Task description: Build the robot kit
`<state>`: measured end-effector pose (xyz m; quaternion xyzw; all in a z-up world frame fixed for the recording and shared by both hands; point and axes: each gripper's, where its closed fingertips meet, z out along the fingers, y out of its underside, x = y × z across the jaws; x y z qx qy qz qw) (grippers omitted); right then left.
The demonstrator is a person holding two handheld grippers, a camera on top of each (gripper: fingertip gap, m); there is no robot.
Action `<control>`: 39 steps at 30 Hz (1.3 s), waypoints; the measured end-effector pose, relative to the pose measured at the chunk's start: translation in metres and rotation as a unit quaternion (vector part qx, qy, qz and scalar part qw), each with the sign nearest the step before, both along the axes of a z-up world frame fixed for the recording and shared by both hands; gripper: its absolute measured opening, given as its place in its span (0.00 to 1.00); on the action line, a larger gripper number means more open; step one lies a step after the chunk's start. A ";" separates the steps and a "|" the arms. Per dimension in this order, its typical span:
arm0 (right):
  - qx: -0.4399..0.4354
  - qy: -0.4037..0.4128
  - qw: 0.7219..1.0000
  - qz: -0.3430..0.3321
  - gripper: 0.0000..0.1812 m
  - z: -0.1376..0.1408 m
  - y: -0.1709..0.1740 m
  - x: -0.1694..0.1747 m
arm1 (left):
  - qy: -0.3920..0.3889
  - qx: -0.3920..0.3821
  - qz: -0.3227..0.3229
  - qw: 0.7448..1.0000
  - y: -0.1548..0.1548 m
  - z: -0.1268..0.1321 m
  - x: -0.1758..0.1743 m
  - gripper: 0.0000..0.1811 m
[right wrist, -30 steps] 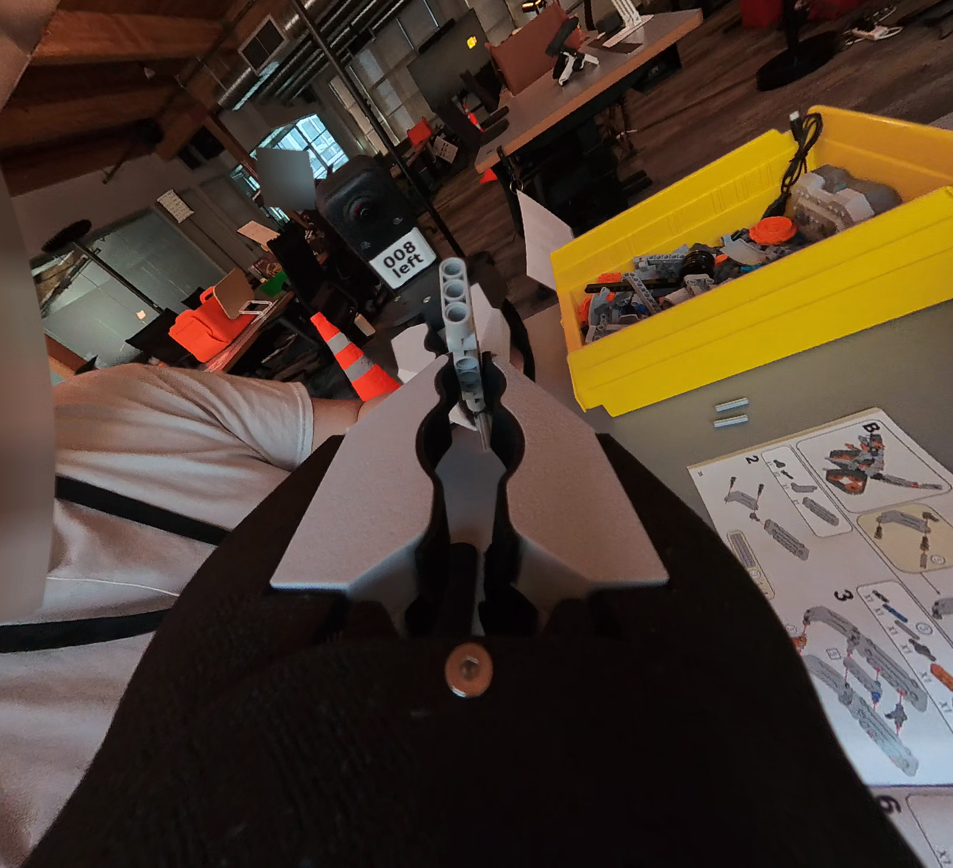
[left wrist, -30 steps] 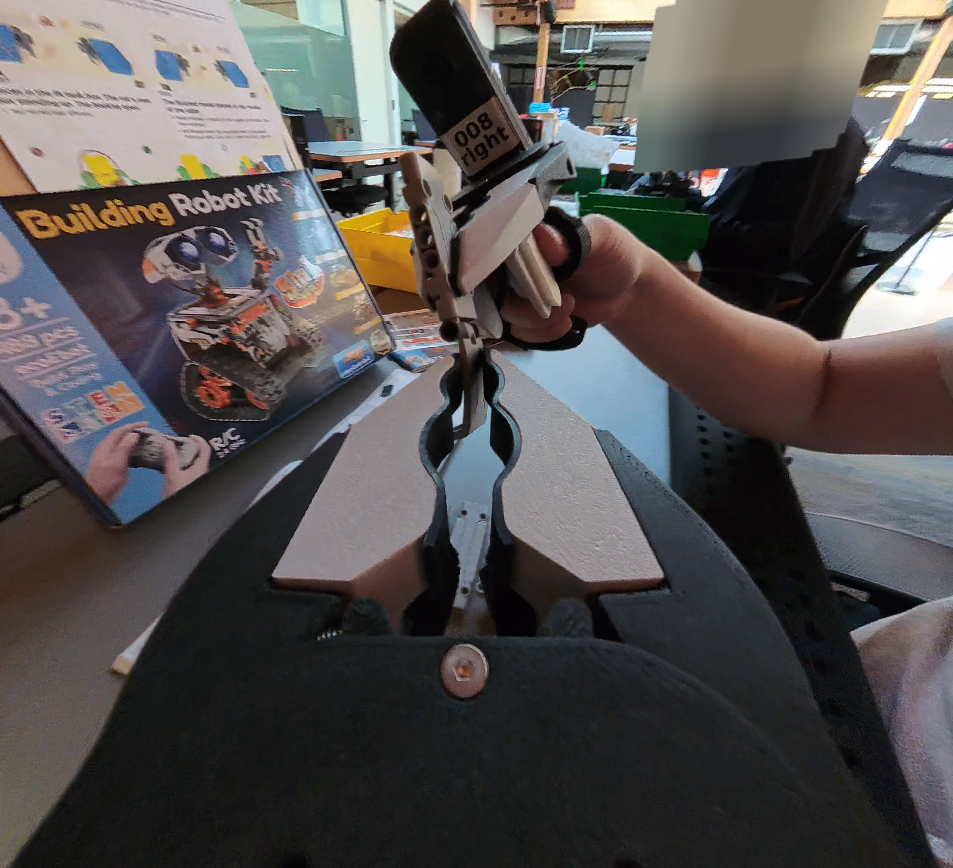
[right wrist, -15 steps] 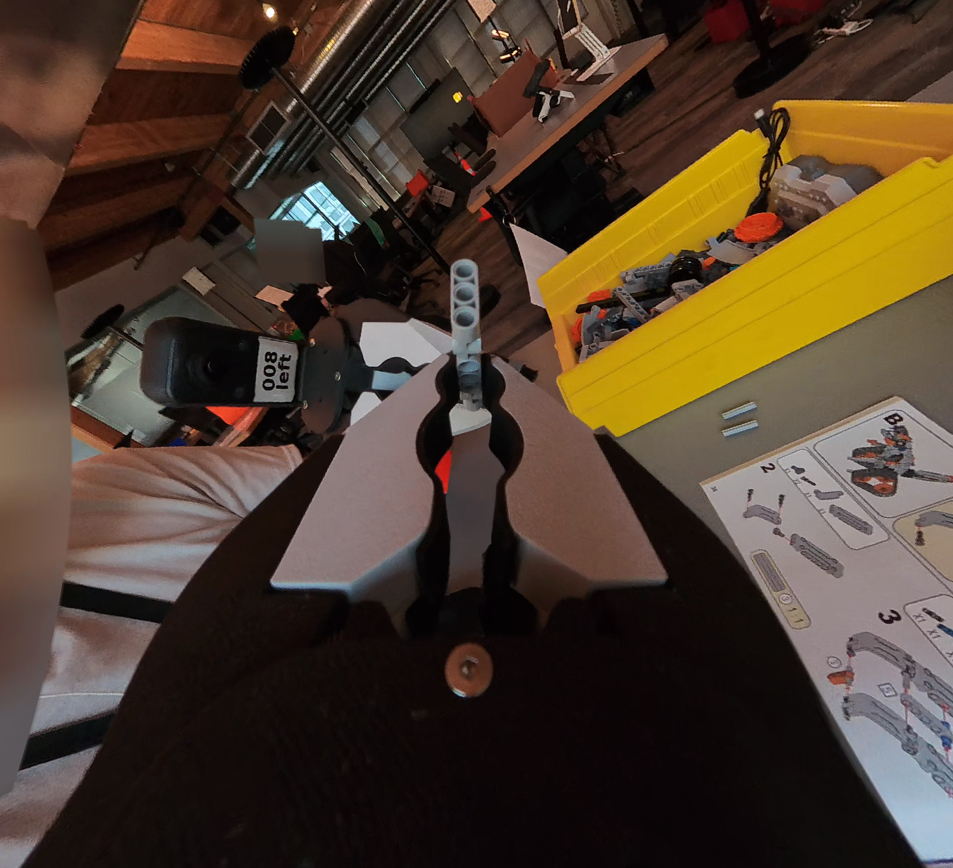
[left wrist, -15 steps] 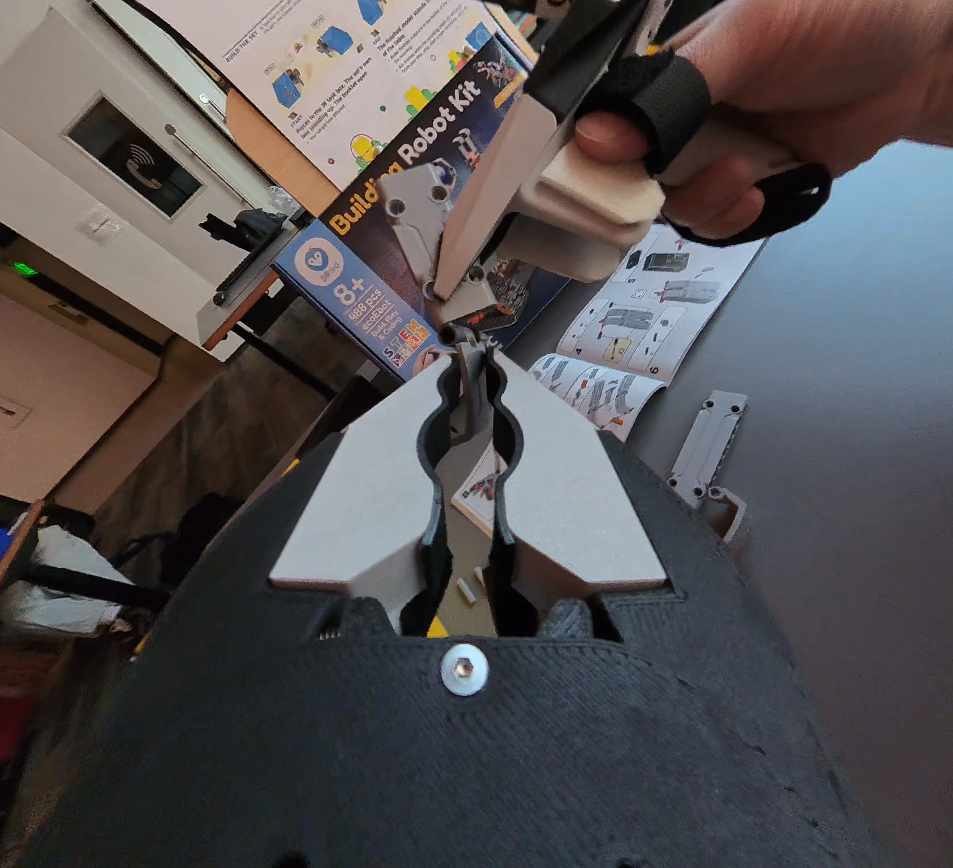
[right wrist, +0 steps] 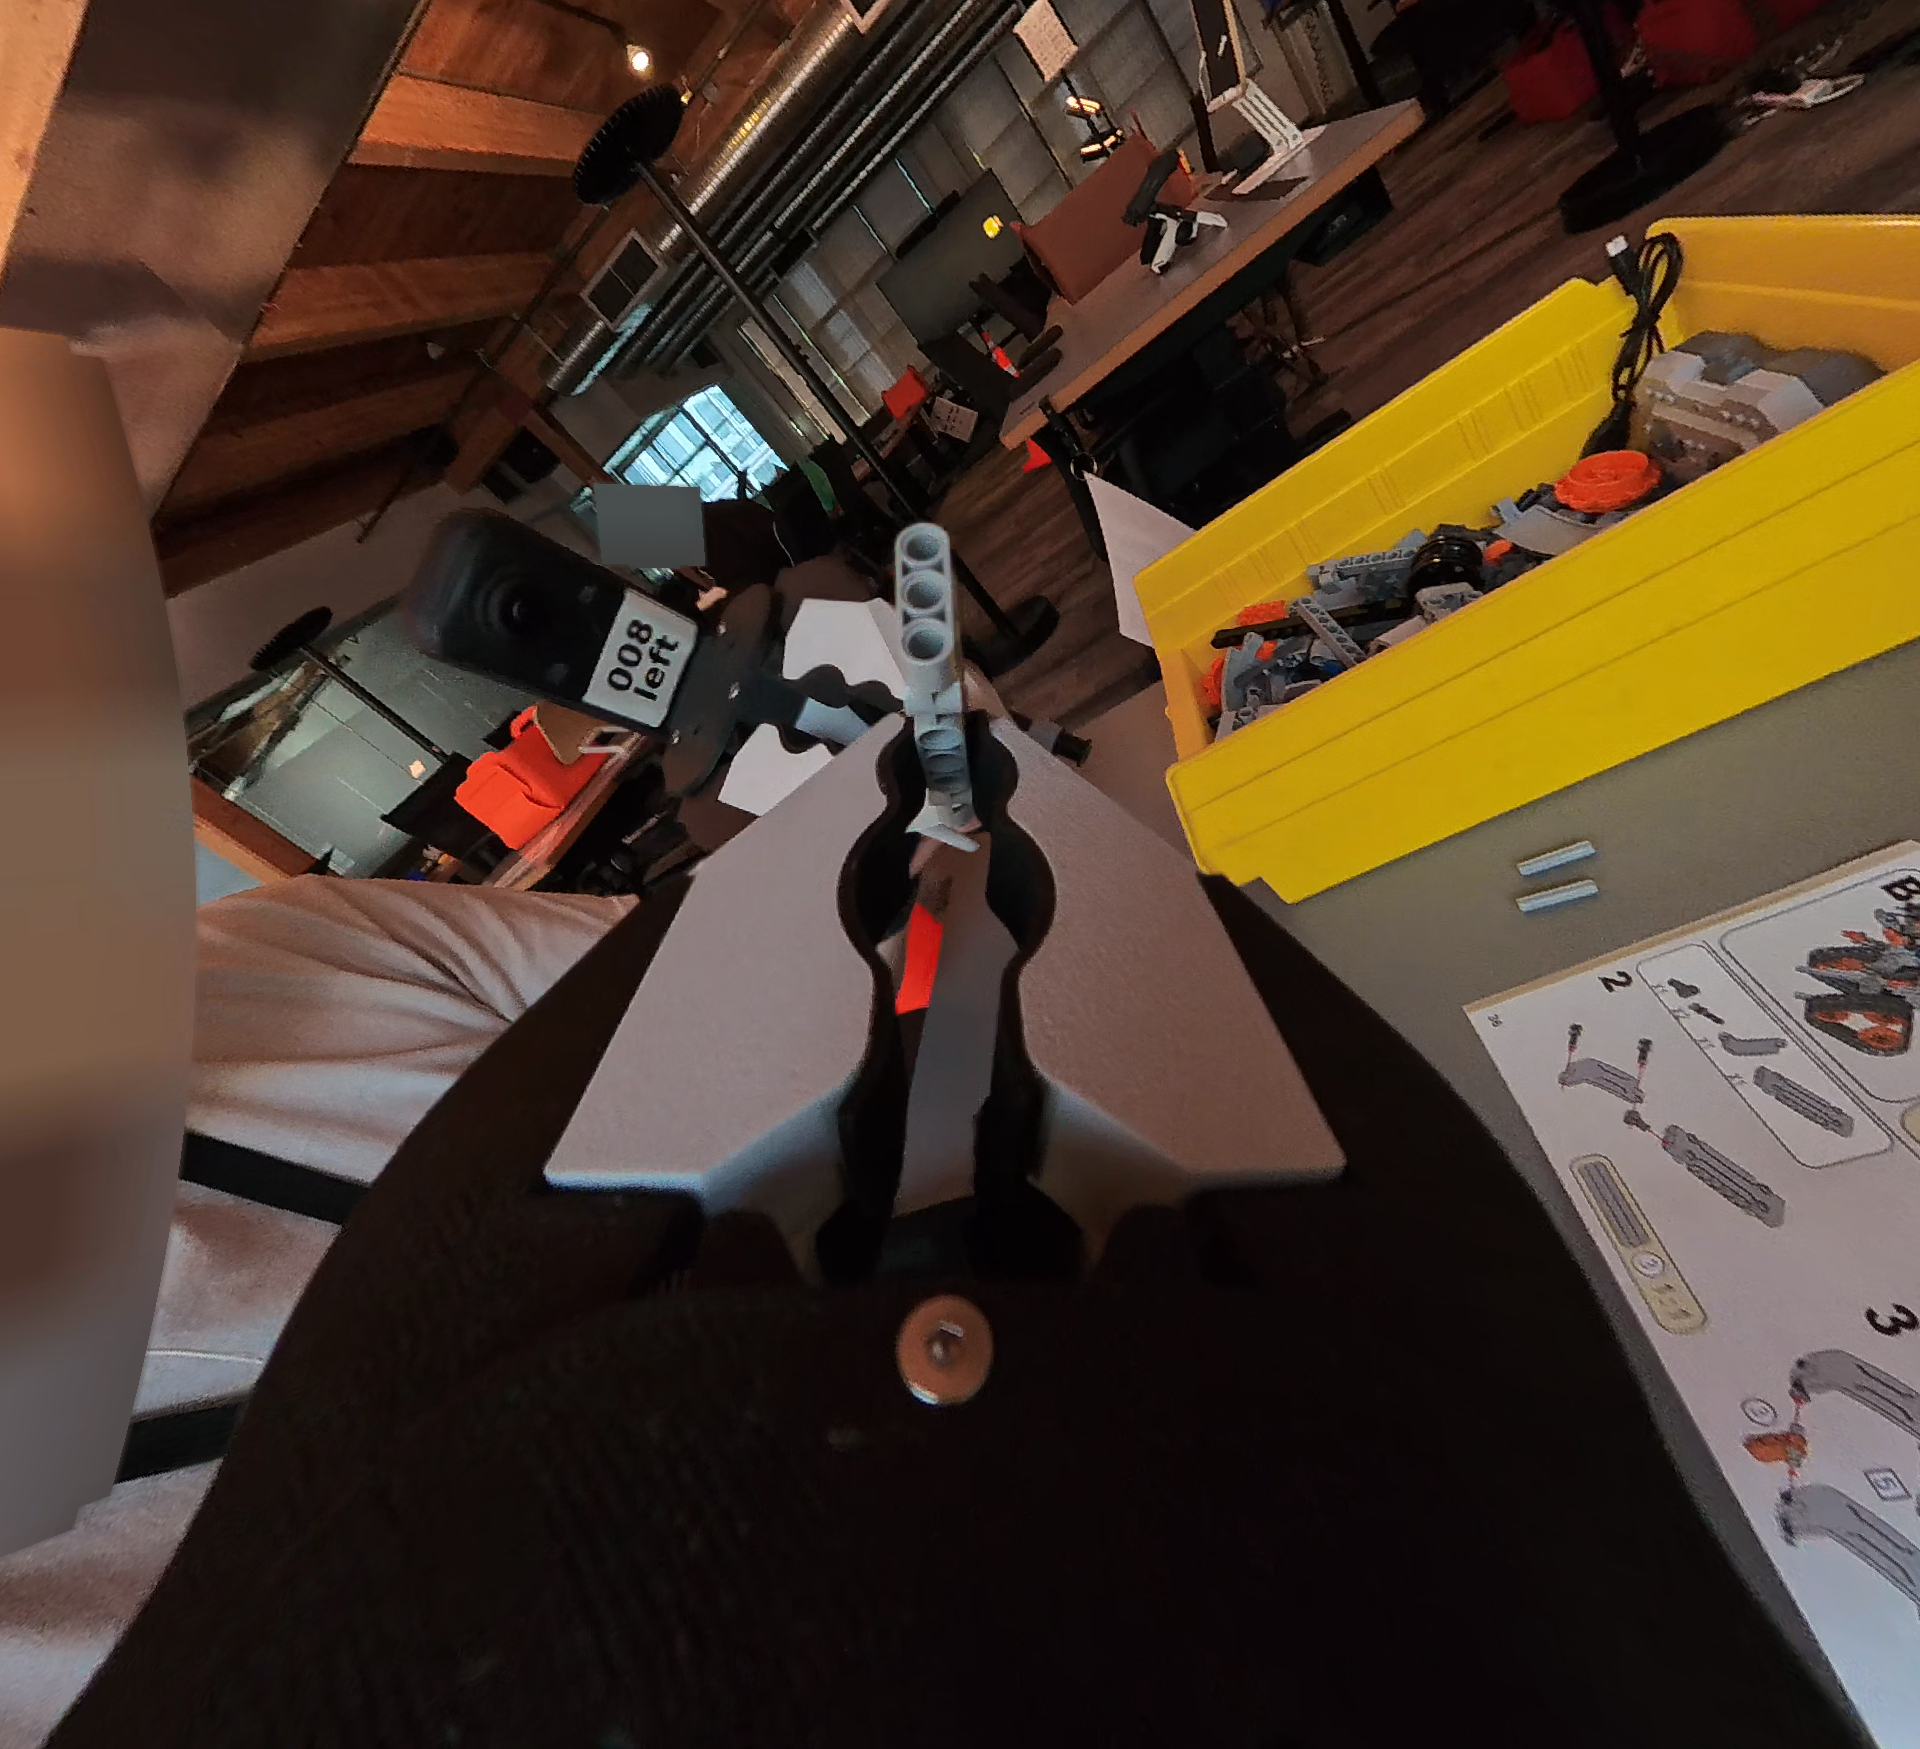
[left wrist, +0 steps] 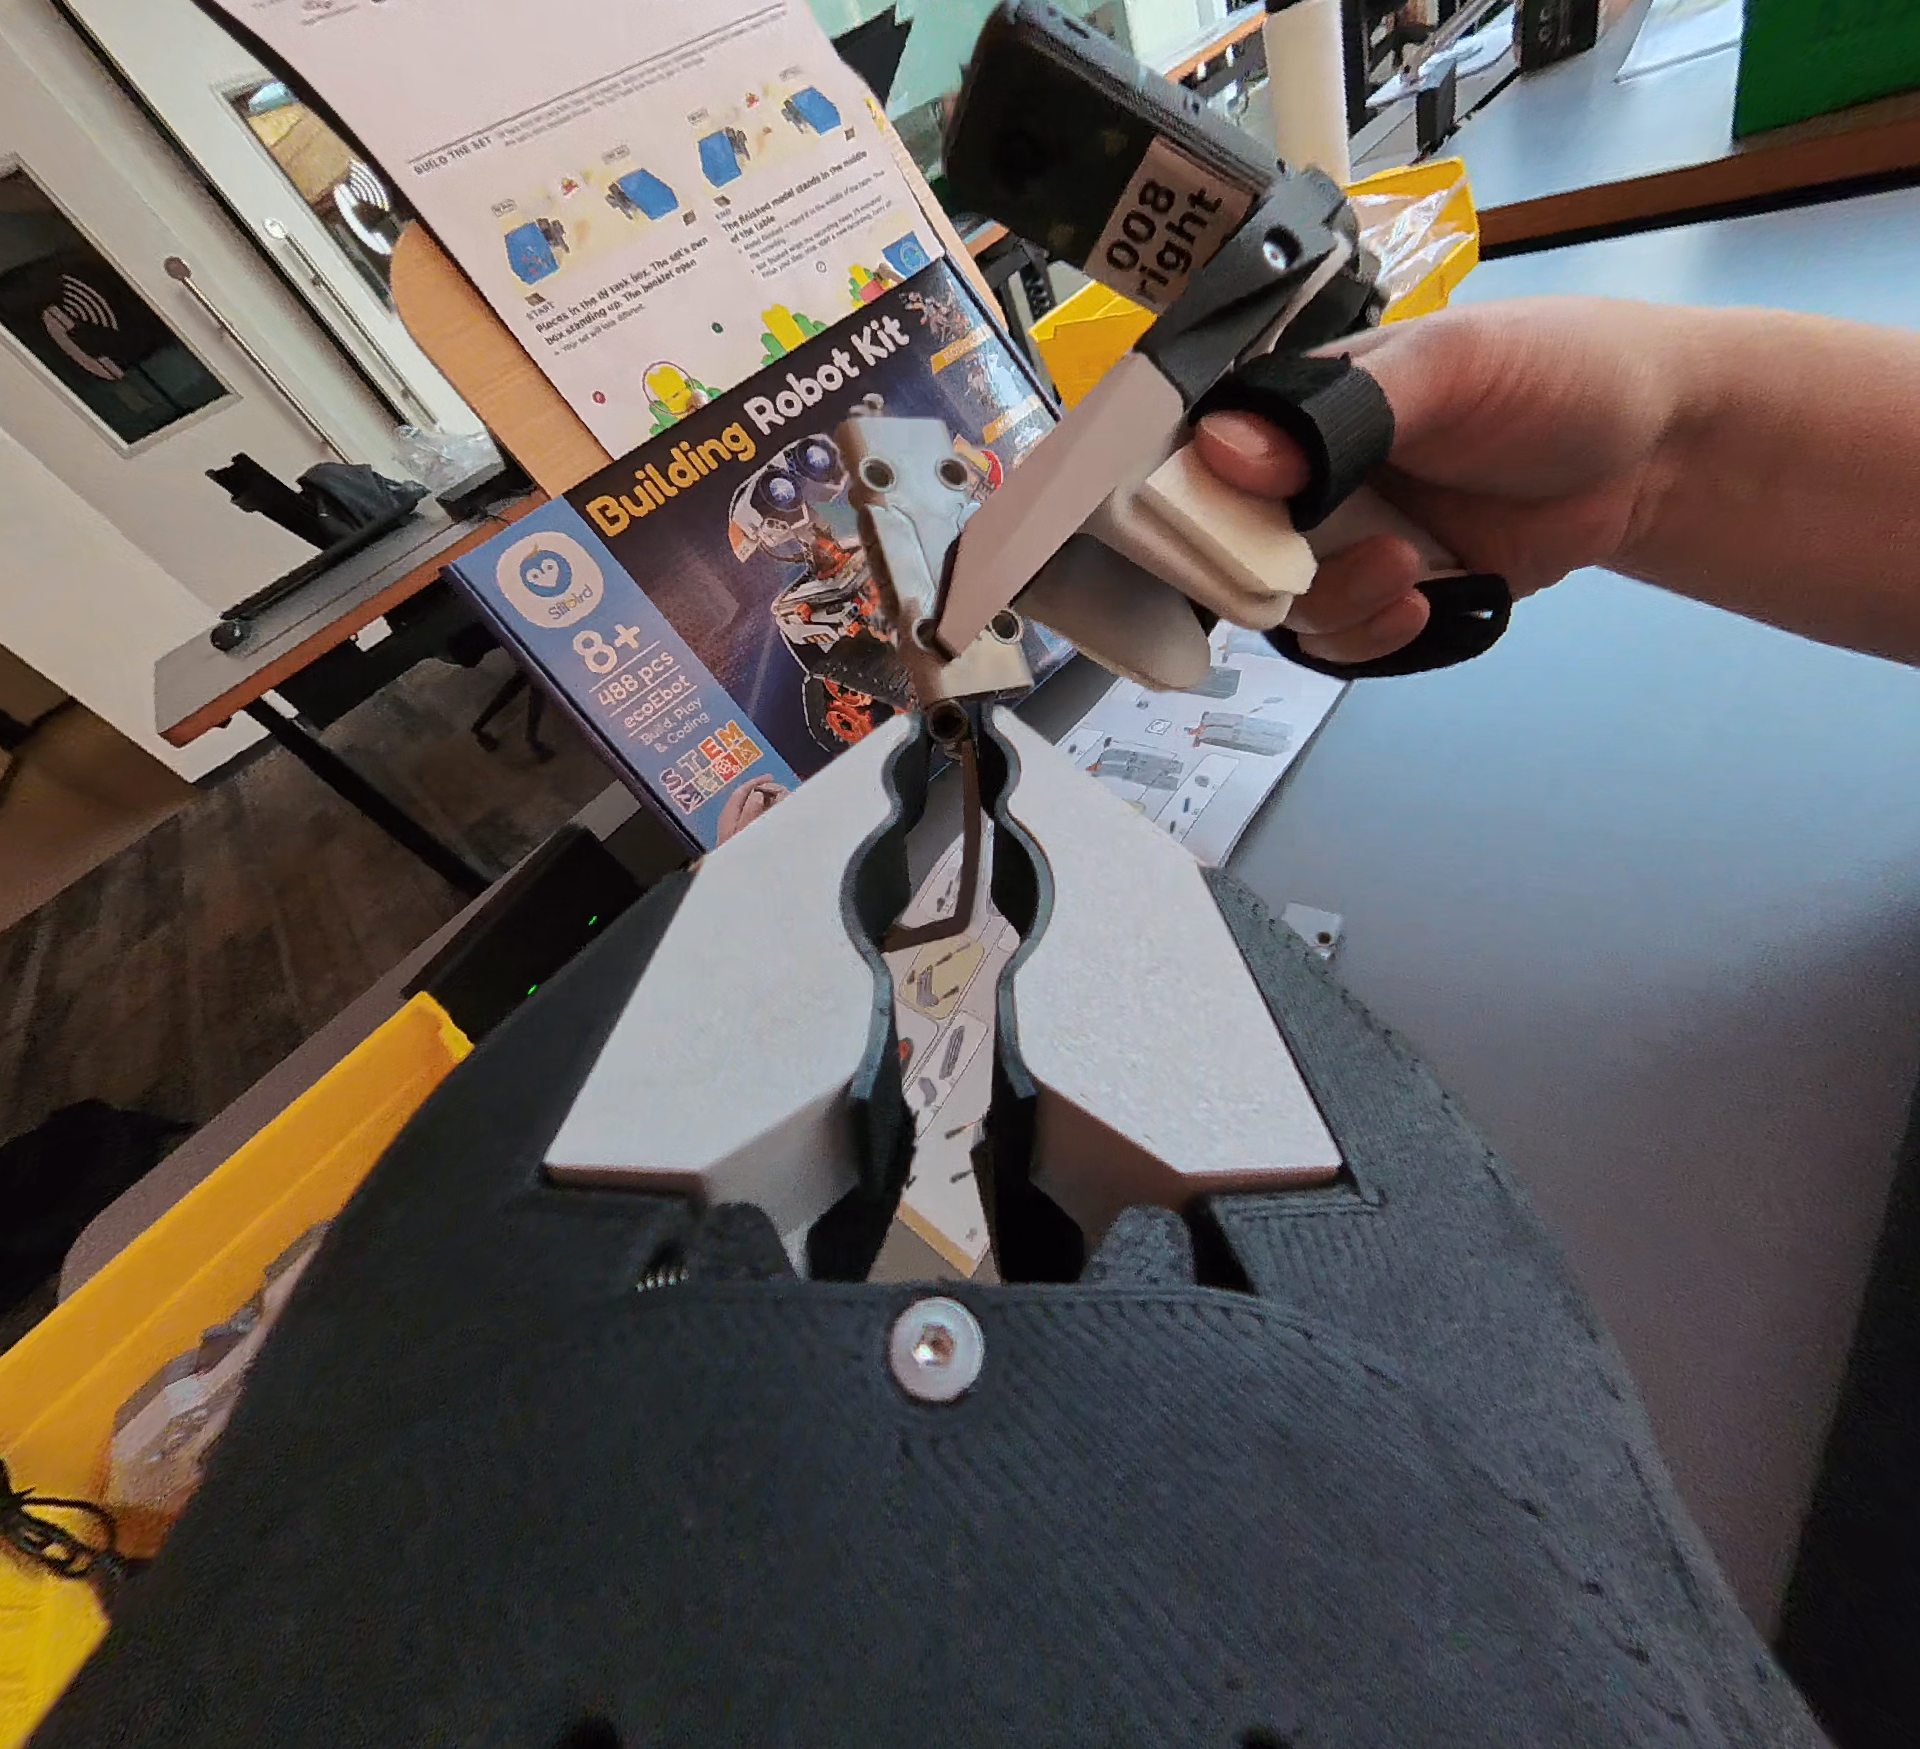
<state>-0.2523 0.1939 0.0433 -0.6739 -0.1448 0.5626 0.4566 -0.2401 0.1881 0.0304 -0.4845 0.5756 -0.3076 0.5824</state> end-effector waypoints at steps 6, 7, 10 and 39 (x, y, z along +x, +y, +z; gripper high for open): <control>0.031 -0.005 1.000 -0.002 0.06 -0.002 0.003 0.000 | 0.009 0.013 0.010 1.000 0.004 -0.001 -0.004 0.03; 0.053 -0.043 0.997 -0.028 0.15 -0.005 0.008 0.006 | 0.016 0.024 0.020 0.999 0.007 -0.002 -0.006 0.03; 0.198 -0.215 0.947 -0.134 0.39 -0.001 0.016 0.023 | 0.041 0.034 0.044 0.998 0.013 -0.004 -0.011 0.03; 0.450 -0.729 0.510 -0.078 0.08 -0.087 0.010 -0.006 | 0.268 -0.122 -0.048 0.955 -0.014 -0.076 -0.016 0.03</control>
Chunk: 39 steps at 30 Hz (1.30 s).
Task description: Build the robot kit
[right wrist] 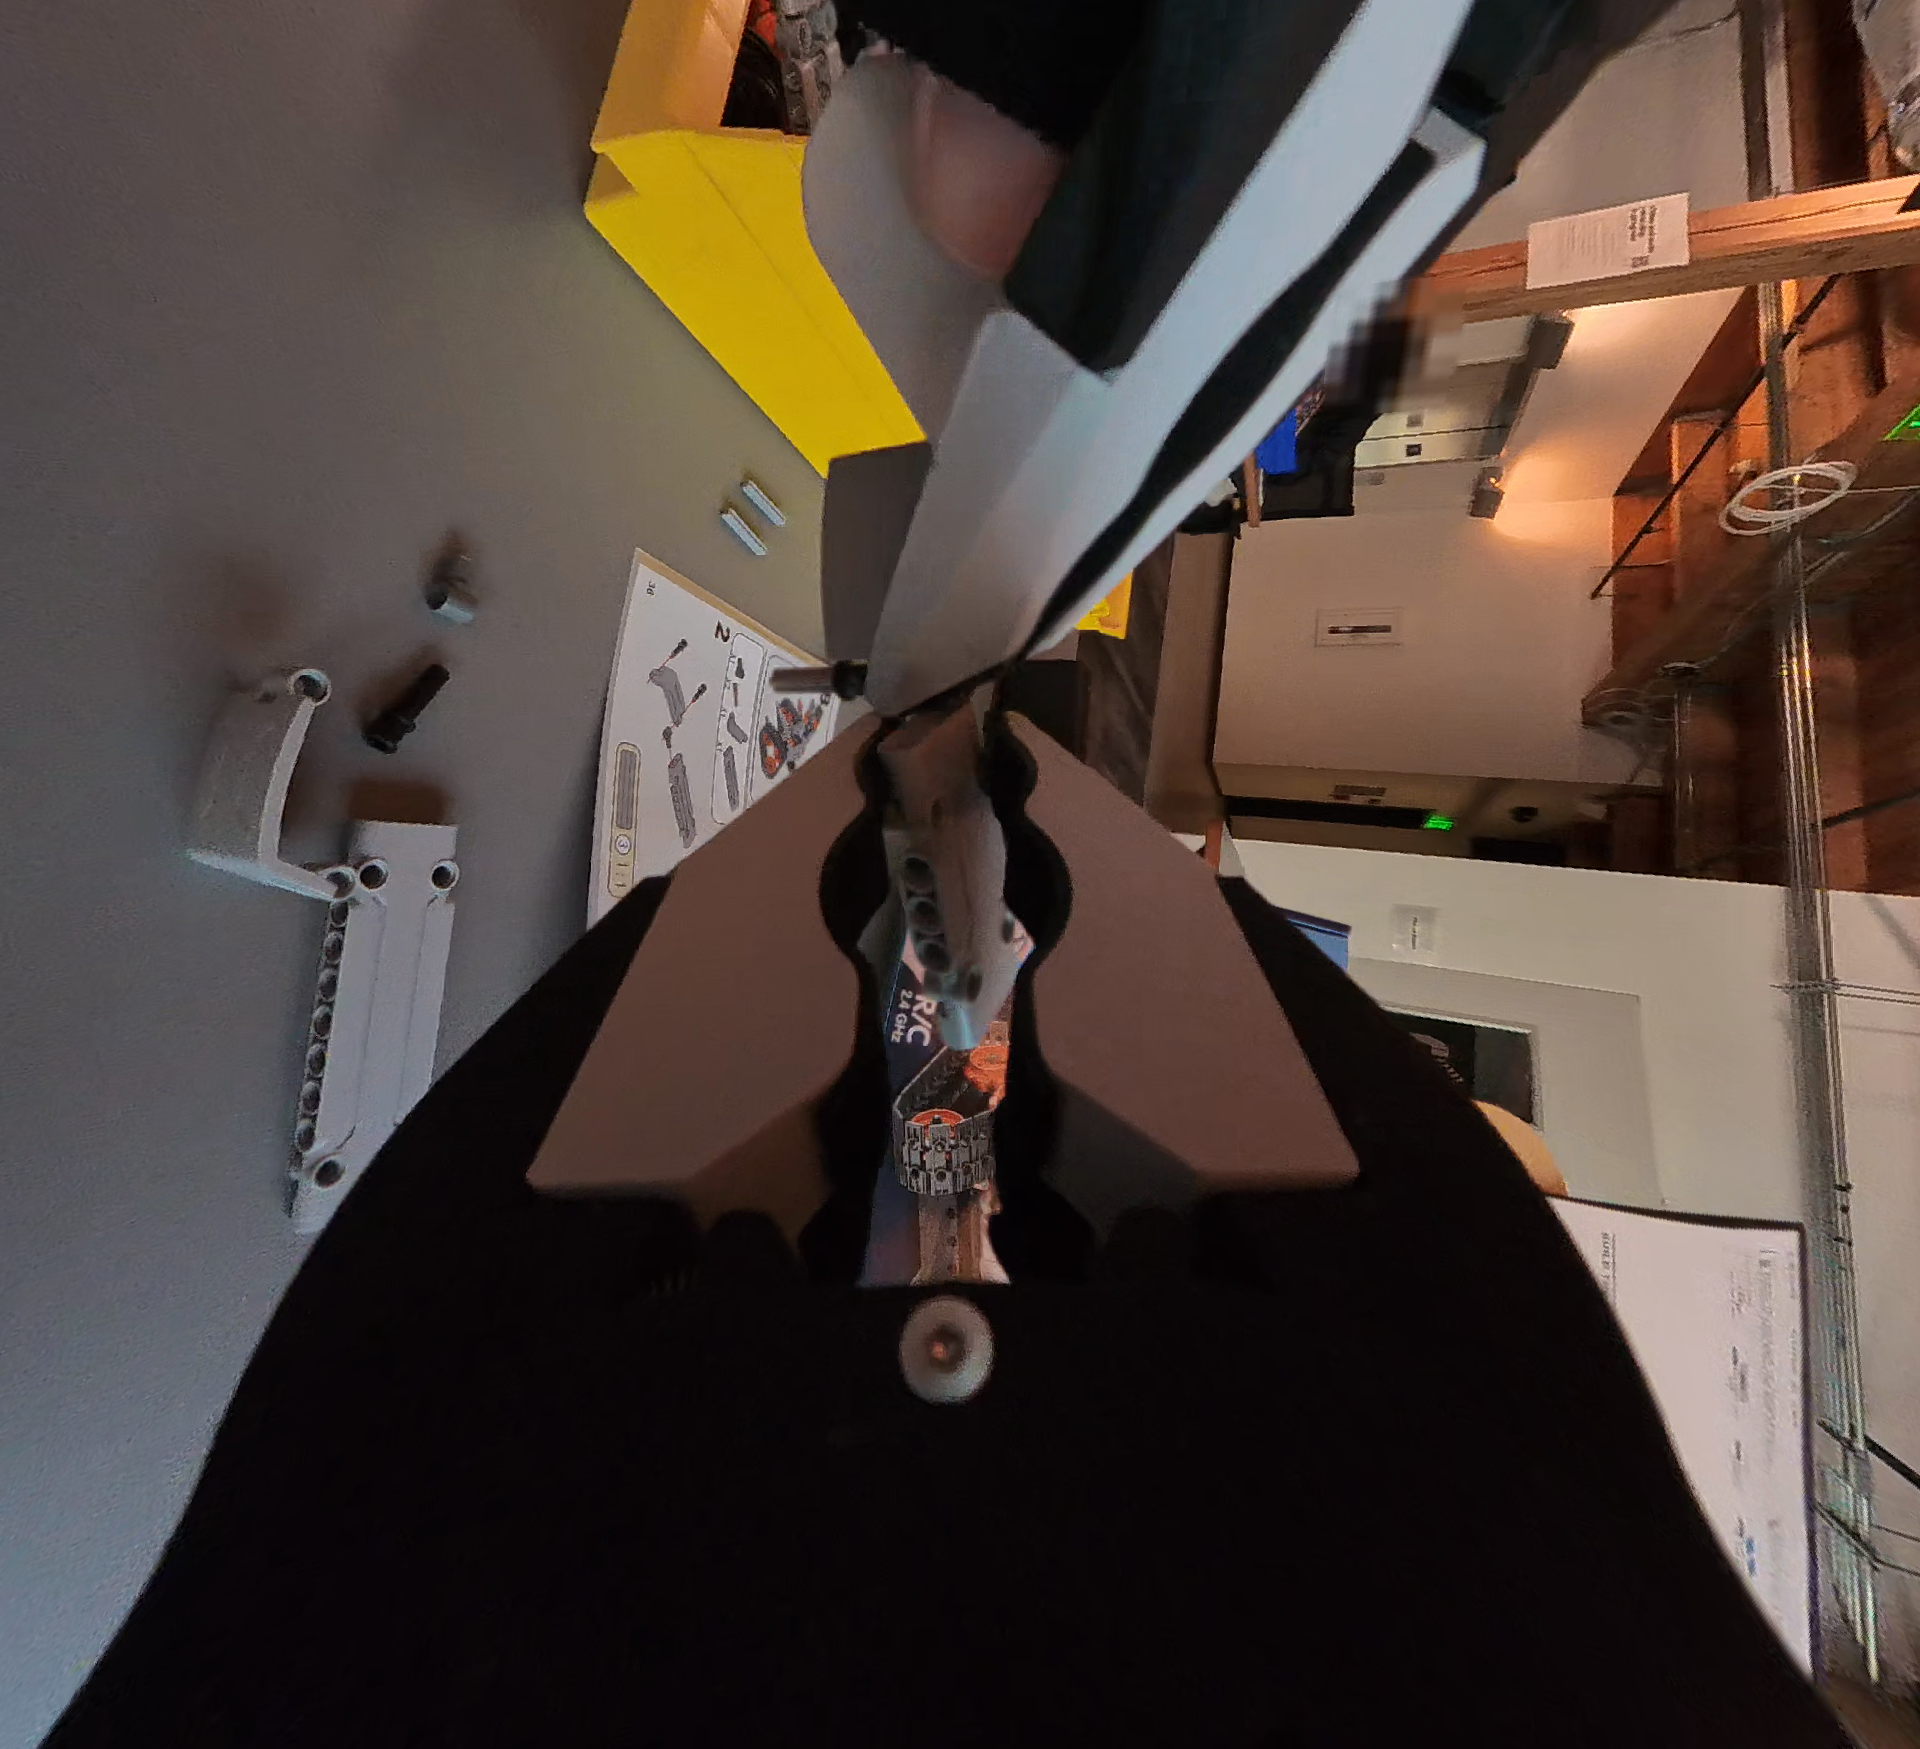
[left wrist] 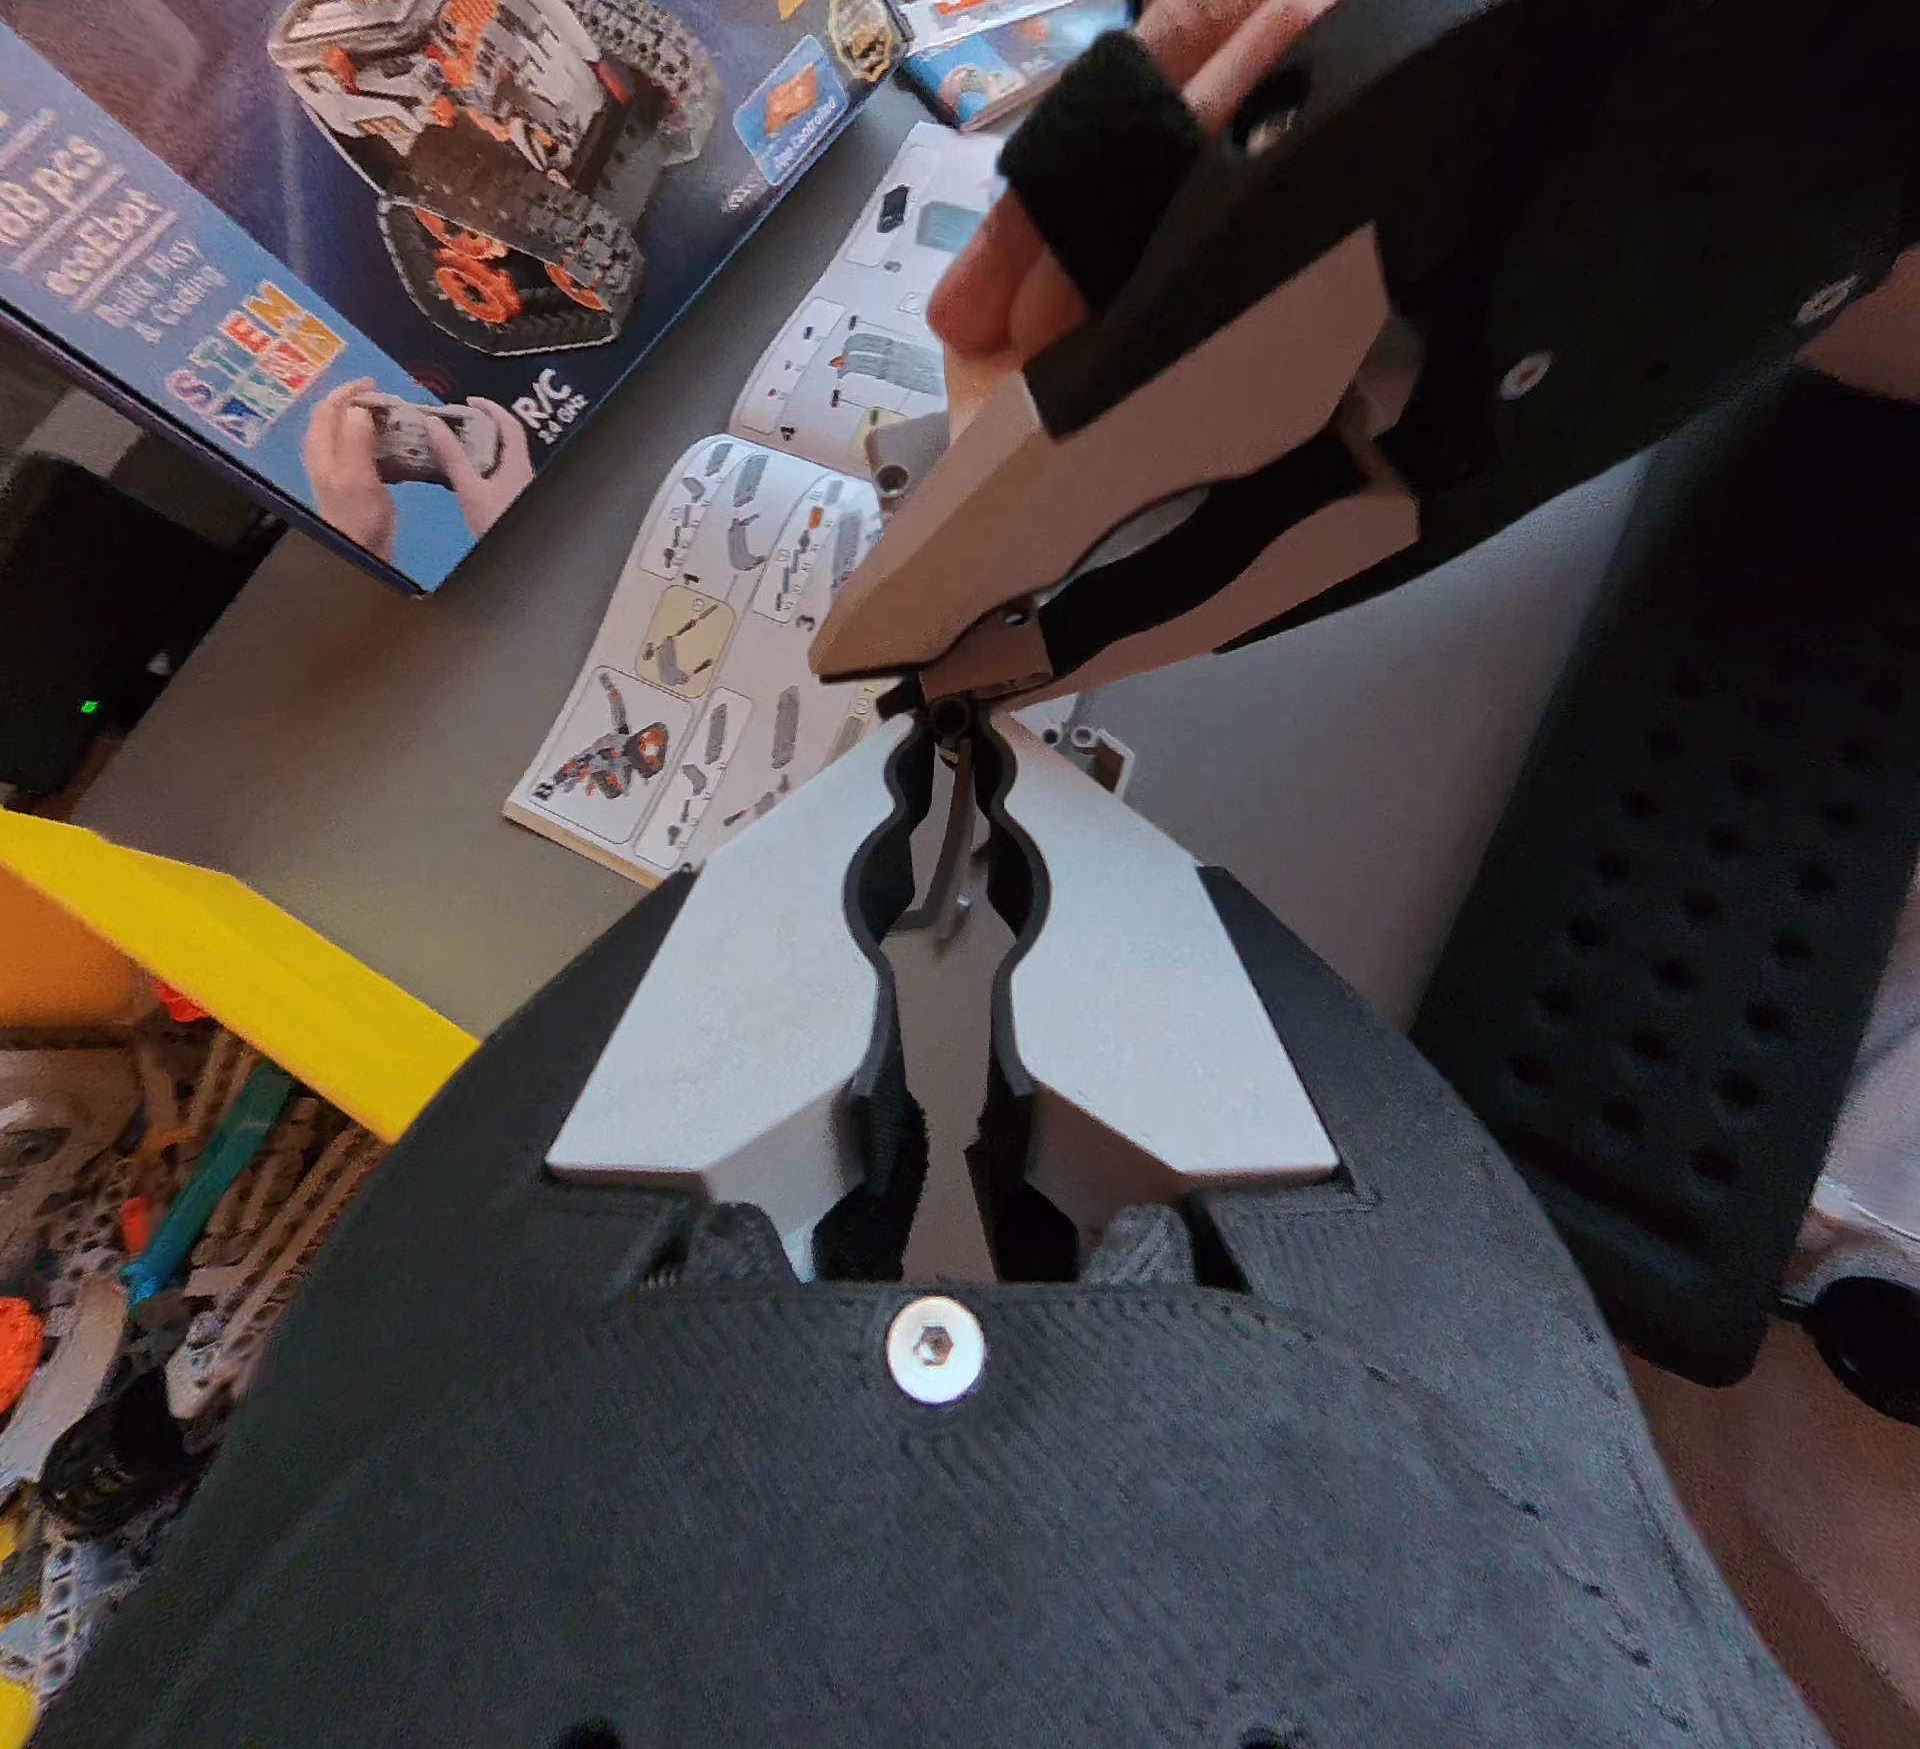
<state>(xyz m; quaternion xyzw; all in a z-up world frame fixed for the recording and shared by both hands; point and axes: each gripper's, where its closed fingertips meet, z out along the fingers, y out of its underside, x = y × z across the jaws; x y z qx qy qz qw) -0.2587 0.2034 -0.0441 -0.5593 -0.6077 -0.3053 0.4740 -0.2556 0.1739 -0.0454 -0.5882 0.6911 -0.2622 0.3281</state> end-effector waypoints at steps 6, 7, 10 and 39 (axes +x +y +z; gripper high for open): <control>-0.004 -0.029 0.999 -0.024 0.07 -0.013 0.007 0.004 | 0.027 0.041 -0.010 0.999 0.006 -0.012 0.001 0.04; -0.006 -0.021 0.999 -0.023 0.07 -0.013 0.007 0.005 | 0.024 0.044 -0.010 0.999 0.007 -0.013 0.002 0.04; -0.017 0.080 0.996 -0.035 0.21 0.004 0.011 0.012 | -0.006 0.071 0.029 0.997 0.021 -0.003 0.003 0.03; -0.157 0.575 0.770 -0.229 0.32 -0.044 -0.004 0.053 | -0.007 0.100 0.099 0.990 0.020 -0.046 0.025 0.03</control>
